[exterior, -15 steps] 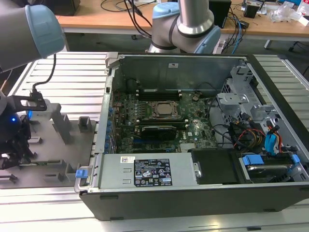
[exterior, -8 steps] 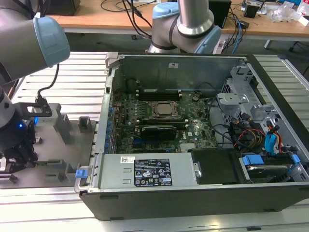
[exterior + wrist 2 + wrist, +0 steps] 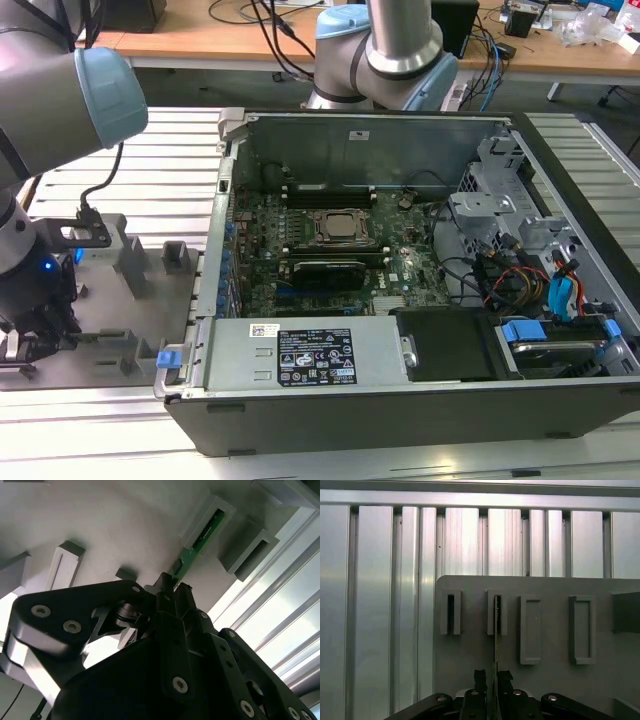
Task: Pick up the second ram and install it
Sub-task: 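Pick up the second ram and move it above second insertion slot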
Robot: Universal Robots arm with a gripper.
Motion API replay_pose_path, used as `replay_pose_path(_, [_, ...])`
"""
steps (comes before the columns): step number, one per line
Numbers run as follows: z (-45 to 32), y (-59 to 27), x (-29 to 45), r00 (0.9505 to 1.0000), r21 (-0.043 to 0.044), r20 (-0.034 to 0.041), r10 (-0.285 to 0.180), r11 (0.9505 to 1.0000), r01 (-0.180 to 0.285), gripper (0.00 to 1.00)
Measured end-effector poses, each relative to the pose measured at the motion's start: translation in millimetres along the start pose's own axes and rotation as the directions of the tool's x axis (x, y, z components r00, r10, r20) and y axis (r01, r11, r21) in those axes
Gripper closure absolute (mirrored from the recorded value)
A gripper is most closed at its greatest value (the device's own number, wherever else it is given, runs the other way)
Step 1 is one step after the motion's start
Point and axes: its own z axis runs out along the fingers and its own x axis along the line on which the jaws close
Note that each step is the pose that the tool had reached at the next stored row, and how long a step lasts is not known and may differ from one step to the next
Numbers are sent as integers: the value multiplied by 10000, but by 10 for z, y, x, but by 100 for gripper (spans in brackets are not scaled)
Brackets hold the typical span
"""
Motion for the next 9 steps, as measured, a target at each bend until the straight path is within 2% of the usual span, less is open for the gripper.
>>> replay_pose_path(3, [1,0,0,10000,1,3,0,10000,0,76])
replay_pose_path(4, [2,-1,0,10000,1,5,0,10000,0,78])
replay_pose_path(5, [1,0,0,10000,1,3,0,10000,0,84])
replay_pose_path(9, [2,0,0,10000,1,6,0,10000,0,86])
